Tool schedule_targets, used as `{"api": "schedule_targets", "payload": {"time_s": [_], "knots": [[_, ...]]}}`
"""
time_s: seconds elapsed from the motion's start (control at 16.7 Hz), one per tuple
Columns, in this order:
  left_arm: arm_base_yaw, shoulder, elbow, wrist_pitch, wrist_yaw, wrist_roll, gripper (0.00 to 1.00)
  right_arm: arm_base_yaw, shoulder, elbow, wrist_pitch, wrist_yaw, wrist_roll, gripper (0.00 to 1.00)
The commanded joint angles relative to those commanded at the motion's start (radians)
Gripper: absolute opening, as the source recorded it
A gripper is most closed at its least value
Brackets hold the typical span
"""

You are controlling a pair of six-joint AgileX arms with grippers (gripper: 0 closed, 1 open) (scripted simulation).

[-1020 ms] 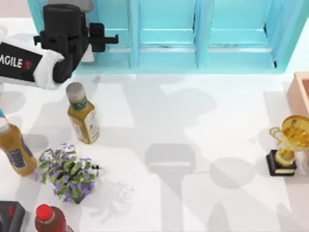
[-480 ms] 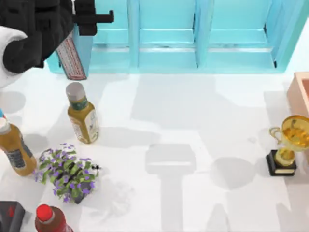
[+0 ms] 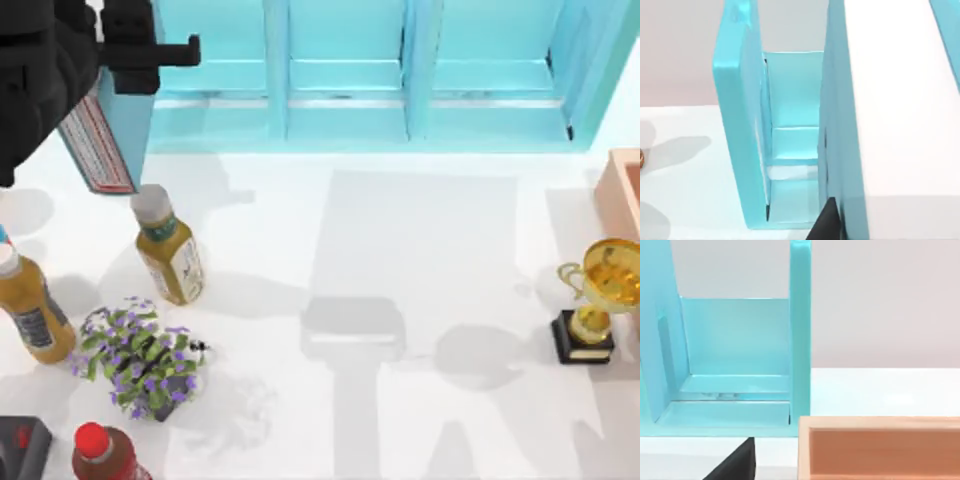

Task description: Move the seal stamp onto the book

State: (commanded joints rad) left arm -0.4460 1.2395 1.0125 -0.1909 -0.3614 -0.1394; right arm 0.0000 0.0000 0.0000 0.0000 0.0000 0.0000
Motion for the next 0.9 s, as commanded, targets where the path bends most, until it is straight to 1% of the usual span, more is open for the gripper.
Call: {"api": "schedule_targets", "payload": {"time_s": [0.24, 0.36, 0.48, 0.66, 0.9], "knots": [[0.005, 0.006, -0.001, 0.001, 0.001, 0.002, 0.00, 0.000, 0.000, 0.000, 0.000, 0.000, 0.000, 1.00], [0.001, 0.008, 0.002, 0.024, -0.021, -0.028, 0.00, 0.000, 0.000, 0.000, 0.000, 0.000, 0.000, 1.00], [-0.014, 0.010, -0.001, 0.080, -0.061, -0.099, 0.00, 0.000, 0.000, 0.000, 0.000, 0.000, 0.000, 1.00], [-0.053, 0.021, -0.014, 0.222, -0.150, -0.279, 0.00, 0.000, 0.000, 0.000, 0.000, 0.000, 0.000, 1.00], [-0.136, 0.069, -0.049, 0.430, -0.288, -0.609, 0.00, 0.000, 0.000, 0.000, 0.000, 0.000, 0.000, 1.00]]}}
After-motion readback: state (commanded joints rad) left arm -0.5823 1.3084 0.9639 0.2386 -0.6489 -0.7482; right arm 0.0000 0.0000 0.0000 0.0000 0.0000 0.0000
